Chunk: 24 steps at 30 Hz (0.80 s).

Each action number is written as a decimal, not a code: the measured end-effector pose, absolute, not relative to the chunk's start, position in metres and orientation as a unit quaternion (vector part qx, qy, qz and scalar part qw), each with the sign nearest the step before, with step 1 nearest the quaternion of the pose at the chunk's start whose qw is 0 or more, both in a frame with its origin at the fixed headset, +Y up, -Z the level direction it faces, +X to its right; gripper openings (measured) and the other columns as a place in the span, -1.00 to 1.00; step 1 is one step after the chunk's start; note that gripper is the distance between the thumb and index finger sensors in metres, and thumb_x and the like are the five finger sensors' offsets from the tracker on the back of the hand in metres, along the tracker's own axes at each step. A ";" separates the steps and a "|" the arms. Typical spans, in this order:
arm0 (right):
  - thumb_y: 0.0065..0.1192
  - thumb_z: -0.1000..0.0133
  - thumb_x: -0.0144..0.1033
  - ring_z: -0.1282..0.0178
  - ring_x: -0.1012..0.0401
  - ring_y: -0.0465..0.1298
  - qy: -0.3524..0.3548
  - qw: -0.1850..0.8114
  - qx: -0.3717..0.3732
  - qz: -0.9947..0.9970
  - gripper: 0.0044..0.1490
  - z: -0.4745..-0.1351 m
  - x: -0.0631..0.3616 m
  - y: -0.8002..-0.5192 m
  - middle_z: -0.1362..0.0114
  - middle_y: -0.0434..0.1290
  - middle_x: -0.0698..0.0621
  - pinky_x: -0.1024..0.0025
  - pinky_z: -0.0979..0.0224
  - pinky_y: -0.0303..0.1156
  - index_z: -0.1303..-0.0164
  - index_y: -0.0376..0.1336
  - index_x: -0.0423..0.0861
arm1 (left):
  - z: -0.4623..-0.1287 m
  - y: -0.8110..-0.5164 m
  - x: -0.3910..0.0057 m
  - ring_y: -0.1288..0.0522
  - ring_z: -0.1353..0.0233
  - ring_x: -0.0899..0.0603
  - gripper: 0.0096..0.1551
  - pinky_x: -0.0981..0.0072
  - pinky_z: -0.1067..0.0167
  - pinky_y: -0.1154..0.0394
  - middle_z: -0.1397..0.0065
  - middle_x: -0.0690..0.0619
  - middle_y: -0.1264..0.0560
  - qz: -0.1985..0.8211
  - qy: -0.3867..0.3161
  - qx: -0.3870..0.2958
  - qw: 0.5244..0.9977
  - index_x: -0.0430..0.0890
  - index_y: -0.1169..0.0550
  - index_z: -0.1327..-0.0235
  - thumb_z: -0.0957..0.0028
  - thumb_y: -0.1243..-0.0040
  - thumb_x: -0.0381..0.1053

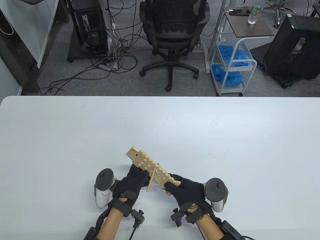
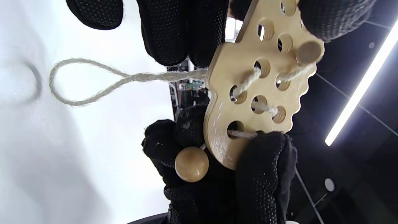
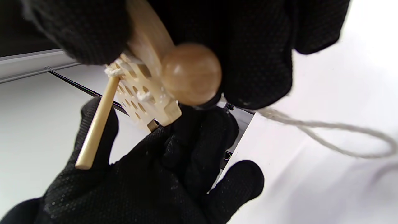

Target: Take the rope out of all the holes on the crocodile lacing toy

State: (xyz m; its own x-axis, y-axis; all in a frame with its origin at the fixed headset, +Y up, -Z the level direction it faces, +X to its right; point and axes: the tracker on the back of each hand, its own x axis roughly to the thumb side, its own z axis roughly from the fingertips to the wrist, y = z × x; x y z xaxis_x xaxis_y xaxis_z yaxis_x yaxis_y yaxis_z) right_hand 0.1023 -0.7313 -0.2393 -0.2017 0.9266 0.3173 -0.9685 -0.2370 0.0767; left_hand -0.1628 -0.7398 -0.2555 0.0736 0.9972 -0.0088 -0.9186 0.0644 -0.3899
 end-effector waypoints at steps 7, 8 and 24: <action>0.43 0.05 -0.13 0.10 -0.19 0.66 -0.077 0.592 0.149 0.788 -0.43 -0.238 0.102 -0.730 0.03 0.64 -0.31 -0.31 -0.17 0.39 -0.01 0.46 -0.25 | -0.255 -0.741 -0.157 -0.46 -0.48 -0.20 0.33 -0.40 -0.40 -0.30 -0.57 0.00 -0.44 0.625 -0.148 -0.175 0.746 -0.11 0.19 -0.70 -0.03 -0.15 0.54; 0.42 0.05 -0.14 0.10 -0.19 0.66 -0.076 0.592 0.149 0.789 -0.43 -0.238 0.102 -0.731 0.03 0.65 -0.30 -0.32 -0.17 0.39 -0.01 0.45 -0.25 | -0.255 -0.741 -0.157 -0.47 -0.47 -0.19 0.32 -0.40 -0.40 -0.31 -0.55 0.01 -0.45 0.619 -0.147 -0.171 0.752 -0.12 0.17 -0.70 -0.03 -0.17 0.51; 0.41 0.05 -0.12 0.14 -0.19 0.67 -0.058 0.634 0.107 0.764 -0.41 -0.245 0.113 -0.745 0.07 0.66 -0.31 -0.31 -0.14 0.41 0.01 0.46 -0.29 | -0.257 -0.742 -0.168 -0.64 -0.25 -0.11 -0.29 -0.30 -0.36 -0.40 -0.29 0.08 -0.68 0.591 -0.091 -0.100 0.795 -0.02 -0.39 -0.56 -0.16 -0.10 0.23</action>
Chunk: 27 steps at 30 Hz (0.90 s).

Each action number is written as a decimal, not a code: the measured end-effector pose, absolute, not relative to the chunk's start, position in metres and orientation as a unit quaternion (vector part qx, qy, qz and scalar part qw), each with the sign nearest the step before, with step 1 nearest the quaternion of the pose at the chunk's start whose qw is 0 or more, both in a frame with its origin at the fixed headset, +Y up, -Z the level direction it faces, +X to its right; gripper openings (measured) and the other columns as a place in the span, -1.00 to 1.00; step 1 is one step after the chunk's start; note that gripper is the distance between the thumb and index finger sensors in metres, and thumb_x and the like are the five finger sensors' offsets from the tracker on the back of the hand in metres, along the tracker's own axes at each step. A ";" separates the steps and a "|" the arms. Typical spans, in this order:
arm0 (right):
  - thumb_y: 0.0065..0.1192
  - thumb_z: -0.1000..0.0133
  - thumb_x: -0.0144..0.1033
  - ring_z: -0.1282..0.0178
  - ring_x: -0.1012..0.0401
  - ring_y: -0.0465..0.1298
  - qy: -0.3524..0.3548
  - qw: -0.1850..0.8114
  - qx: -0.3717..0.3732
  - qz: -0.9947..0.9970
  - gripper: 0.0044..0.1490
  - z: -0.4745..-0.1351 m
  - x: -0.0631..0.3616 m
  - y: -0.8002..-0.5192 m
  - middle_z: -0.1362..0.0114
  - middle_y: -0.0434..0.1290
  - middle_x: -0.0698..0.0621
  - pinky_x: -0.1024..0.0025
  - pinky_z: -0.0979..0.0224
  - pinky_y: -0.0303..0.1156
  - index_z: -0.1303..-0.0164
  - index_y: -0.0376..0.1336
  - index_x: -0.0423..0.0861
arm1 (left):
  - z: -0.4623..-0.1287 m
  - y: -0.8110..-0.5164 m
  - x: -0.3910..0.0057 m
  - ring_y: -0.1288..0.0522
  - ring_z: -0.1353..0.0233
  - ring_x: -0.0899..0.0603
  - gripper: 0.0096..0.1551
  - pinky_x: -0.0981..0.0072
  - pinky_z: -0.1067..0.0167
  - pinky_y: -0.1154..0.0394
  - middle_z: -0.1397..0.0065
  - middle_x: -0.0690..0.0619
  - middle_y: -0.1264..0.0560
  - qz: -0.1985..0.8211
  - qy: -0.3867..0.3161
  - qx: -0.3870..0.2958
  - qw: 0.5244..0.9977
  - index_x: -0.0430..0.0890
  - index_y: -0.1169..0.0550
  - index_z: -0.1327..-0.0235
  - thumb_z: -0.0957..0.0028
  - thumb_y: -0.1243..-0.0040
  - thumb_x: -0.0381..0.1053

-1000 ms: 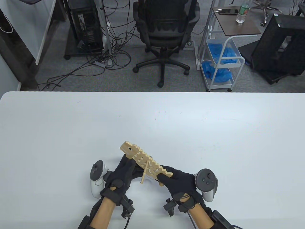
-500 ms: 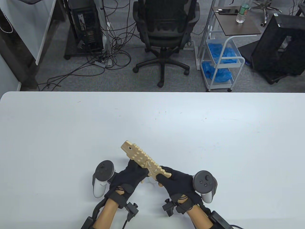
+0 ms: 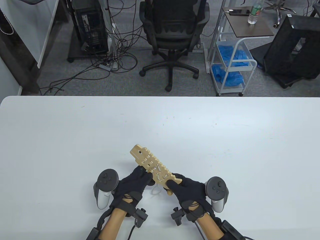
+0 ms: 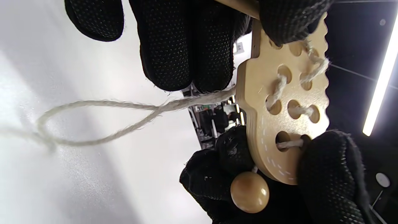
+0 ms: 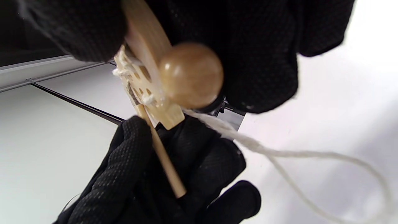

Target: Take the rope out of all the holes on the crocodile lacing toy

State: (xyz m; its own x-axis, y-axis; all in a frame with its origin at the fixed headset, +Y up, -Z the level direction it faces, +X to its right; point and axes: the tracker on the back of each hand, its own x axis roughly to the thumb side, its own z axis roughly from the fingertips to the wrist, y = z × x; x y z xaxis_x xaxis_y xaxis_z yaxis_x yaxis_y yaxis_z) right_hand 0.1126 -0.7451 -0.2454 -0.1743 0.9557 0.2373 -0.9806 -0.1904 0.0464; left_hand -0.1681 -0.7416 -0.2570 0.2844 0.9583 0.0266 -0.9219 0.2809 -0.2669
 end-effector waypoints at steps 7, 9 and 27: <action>0.41 0.05 -0.12 0.15 -0.19 0.67 -0.054 0.656 0.076 0.749 -0.41 -0.249 0.120 -0.751 0.08 0.66 -0.32 -0.31 -0.13 0.41 0.02 0.46 -0.30 | -0.258 -0.742 -0.172 -0.66 -0.23 -0.09 -0.40 -0.29 -0.35 -0.41 -0.26 0.10 -0.70 0.583 -0.080 -0.091 0.803 0.07 -0.49 -0.48 -0.16 -0.09 0.19; 0.41 0.05 -0.12 0.16 -0.19 0.67 -0.055 0.652 0.069 0.753 -0.41 -0.250 0.122 -0.752 0.08 0.66 -0.31 -0.31 -0.13 0.41 0.02 0.46 -0.30 | -0.258 -0.743 -0.172 -0.66 -0.23 -0.10 -0.40 -0.29 -0.35 -0.41 -0.26 0.10 -0.70 0.583 -0.080 -0.092 0.803 0.08 -0.50 -0.47 -0.16 -0.09 0.19; 0.39 0.04 -0.11 0.16 -0.19 0.67 -0.061 0.662 0.027 0.747 -0.40 -0.254 0.135 -0.757 0.09 0.66 -0.32 -0.31 -0.13 0.41 0.02 0.46 -0.31 | -0.259 -0.744 -0.173 -0.66 -0.23 -0.09 -0.40 -0.29 -0.35 -0.41 -0.26 0.10 -0.70 0.586 -0.081 -0.094 0.801 0.08 -0.49 -0.47 -0.16 -0.09 0.18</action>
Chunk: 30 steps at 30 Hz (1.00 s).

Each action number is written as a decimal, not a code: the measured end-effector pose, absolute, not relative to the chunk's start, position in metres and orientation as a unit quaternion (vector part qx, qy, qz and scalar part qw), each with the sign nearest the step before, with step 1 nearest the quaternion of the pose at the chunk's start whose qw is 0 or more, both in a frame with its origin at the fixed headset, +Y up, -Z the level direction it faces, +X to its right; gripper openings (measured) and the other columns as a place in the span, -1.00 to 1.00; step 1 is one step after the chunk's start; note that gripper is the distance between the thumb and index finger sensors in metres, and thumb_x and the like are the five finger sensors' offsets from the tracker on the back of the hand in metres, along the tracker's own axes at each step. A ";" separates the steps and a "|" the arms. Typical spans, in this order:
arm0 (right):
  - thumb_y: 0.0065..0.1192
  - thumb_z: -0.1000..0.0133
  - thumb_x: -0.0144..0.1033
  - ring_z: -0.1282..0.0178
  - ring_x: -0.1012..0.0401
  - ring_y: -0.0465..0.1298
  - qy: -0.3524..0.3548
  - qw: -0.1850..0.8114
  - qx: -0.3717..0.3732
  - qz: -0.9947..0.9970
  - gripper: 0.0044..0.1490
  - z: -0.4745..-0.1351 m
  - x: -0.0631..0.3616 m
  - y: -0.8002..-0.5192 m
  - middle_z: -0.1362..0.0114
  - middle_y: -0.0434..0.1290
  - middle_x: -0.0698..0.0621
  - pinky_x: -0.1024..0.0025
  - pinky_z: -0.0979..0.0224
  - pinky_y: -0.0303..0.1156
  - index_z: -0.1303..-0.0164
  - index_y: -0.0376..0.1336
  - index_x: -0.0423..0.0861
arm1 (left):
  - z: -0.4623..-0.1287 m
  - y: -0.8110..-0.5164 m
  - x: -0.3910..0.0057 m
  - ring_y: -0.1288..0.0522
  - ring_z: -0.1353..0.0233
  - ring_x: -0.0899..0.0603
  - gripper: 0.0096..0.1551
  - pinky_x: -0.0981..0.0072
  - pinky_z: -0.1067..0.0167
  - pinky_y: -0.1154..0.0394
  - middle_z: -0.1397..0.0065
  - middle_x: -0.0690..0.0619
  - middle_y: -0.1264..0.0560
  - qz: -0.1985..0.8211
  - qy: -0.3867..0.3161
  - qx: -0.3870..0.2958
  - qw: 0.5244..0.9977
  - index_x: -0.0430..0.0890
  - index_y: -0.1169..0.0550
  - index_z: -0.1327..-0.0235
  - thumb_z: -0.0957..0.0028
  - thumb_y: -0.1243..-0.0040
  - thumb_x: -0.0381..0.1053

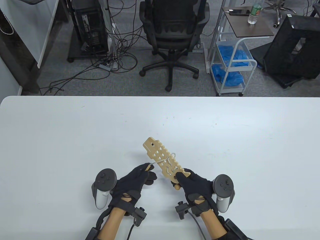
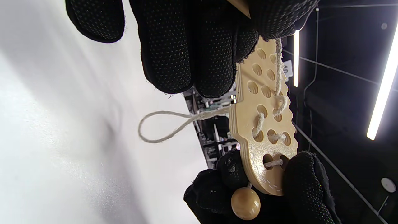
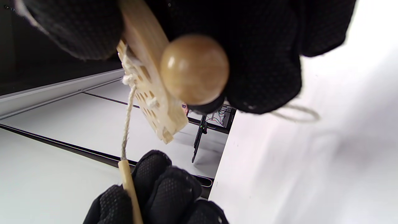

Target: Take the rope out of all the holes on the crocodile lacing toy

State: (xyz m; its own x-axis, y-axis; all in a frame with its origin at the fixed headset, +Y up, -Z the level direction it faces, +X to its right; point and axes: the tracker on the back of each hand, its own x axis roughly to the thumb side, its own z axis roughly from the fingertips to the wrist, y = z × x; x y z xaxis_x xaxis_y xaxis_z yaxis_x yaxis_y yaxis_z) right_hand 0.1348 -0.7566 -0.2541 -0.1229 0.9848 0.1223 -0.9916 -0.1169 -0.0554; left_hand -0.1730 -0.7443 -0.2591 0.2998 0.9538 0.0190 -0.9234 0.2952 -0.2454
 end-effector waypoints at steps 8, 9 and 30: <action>0.38 0.04 -0.10 0.16 -0.19 0.67 -0.066 0.665 0.013 0.744 -0.40 -0.255 0.140 -0.758 0.09 0.66 -0.32 -0.31 -0.13 0.41 0.02 0.46 -0.31 | -0.259 -0.745 -0.173 -0.66 -0.23 -0.10 -0.41 -0.29 -0.35 -0.41 -0.26 0.09 -0.70 0.587 -0.081 -0.095 0.800 0.08 -0.50 -0.47 -0.16 -0.09 0.18; 0.38 0.04 -0.10 0.16 -0.19 0.67 -0.067 0.666 0.011 0.743 -0.40 -0.255 0.141 -0.758 0.08 0.66 -0.32 -0.31 -0.13 0.41 0.02 0.46 -0.31 | -0.259 -0.745 -0.173 -0.66 -0.23 -0.10 -0.40 -0.29 -0.35 -0.41 -0.26 0.09 -0.70 0.587 -0.081 -0.095 0.800 0.08 -0.49 -0.47 -0.16 -0.09 0.18; 0.37 0.03 -0.10 0.15 -0.20 0.66 -0.069 0.671 -0.016 0.738 -0.39 -0.258 0.151 -0.759 0.08 0.65 -0.32 -0.31 -0.13 0.40 0.02 0.46 -0.32 | -0.259 -0.745 -0.172 -0.65 -0.23 -0.12 -0.40 -0.30 -0.35 -0.40 -0.26 0.07 -0.70 0.586 -0.082 -0.097 0.800 0.06 -0.50 -0.47 -0.16 -0.09 0.17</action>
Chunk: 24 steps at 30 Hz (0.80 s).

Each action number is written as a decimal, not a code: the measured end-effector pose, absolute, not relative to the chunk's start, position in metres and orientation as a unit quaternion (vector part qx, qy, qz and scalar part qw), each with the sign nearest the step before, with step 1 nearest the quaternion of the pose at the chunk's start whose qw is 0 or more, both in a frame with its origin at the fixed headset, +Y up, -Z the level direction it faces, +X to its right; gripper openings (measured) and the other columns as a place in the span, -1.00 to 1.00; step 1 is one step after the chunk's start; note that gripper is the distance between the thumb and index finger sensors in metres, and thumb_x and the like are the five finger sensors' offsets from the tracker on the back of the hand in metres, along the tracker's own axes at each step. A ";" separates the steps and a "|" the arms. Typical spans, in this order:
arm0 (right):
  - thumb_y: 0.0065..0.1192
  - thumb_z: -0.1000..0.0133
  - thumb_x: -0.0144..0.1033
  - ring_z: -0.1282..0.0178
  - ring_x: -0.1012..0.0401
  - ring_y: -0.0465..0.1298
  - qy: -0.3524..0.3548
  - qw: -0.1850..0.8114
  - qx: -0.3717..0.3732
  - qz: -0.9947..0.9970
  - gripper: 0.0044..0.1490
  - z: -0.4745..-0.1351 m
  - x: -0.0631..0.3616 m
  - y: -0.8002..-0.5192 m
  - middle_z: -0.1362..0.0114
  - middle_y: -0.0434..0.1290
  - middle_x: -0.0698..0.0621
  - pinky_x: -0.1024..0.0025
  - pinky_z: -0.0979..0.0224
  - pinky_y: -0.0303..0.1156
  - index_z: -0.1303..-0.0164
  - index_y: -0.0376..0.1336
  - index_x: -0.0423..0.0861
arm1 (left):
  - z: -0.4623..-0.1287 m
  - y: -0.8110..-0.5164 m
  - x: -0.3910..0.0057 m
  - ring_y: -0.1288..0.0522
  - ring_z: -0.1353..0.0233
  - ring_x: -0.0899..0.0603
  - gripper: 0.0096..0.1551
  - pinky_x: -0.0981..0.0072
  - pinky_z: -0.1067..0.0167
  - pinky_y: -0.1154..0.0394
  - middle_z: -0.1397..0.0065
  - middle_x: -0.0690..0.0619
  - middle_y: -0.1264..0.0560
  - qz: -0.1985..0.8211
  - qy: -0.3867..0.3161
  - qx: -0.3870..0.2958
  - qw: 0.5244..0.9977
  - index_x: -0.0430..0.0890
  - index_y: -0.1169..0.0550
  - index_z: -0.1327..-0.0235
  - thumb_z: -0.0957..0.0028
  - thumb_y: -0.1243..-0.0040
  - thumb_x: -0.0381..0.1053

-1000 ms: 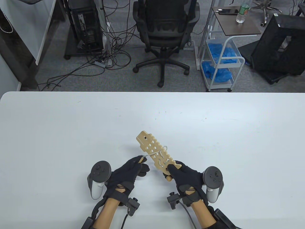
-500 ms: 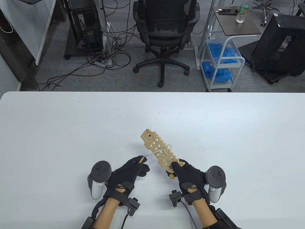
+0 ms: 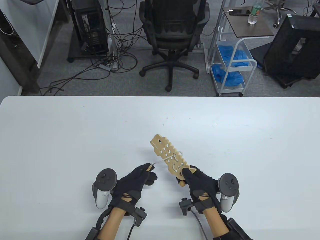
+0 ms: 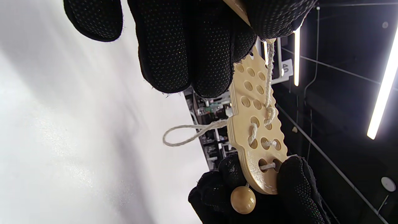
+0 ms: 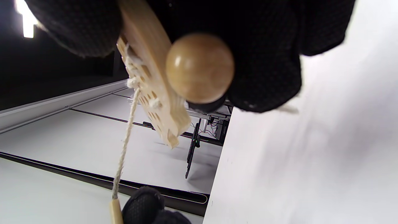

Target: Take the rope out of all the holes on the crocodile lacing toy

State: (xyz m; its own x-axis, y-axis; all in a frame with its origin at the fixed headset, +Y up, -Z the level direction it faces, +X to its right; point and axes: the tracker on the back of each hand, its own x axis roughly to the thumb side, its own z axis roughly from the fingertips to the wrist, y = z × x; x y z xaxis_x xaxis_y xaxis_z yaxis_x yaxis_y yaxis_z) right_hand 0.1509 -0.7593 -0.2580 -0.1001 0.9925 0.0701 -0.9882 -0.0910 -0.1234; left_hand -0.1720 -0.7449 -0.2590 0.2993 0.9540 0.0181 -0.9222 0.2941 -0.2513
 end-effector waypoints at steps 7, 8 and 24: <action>0.36 0.03 -0.09 0.14 -0.20 0.66 -0.071 0.672 -0.029 0.736 -0.39 -0.260 0.157 -0.760 0.08 0.65 -0.32 -0.31 -0.14 0.40 0.01 0.45 -0.32 | -0.259 -0.745 -0.172 -0.65 -0.23 -0.12 -0.40 -0.30 -0.35 -0.40 -0.27 0.07 -0.69 0.586 -0.082 -0.096 0.800 0.06 -0.50 -0.47 -0.16 -0.09 0.16; 0.36 0.03 -0.09 0.15 -0.20 0.66 -0.071 0.673 -0.031 0.735 -0.39 -0.260 0.158 -0.760 0.07 0.65 -0.32 -0.31 -0.14 0.40 0.01 0.45 -0.32 | -0.259 -0.745 -0.172 -0.65 -0.23 -0.12 -0.40 -0.30 -0.35 -0.40 -0.26 0.07 -0.70 0.586 -0.082 -0.096 0.800 0.06 -0.50 -0.47 -0.16 -0.09 0.16; 0.35 0.02 -0.09 0.14 -0.20 0.66 -0.073 0.681 -0.058 0.726 -0.38 -0.262 0.168 -0.761 0.07 0.65 -0.32 -0.31 -0.14 0.40 0.00 0.45 -0.32 | -0.259 -0.744 -0.171 -0.65 -0.23 -0.12 -0.41 -0.31 -0.35 -0.40 -0.26 0.07 -0.70 0.585 -0.082 -0.097 0.801 0.06 -0.50 -0.46 -0.15 -0.10 0.16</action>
State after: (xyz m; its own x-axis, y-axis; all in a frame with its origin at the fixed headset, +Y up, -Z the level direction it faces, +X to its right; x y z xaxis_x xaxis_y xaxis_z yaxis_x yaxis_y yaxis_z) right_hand 0.1681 -0.7615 -0.2618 -0.0649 0.9978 0.0149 -0.9808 -0.0610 -0.1852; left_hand -0.1715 -0.7439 -0.2586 0.3015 0.9533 0.0186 -0.9213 0.2963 -0.2519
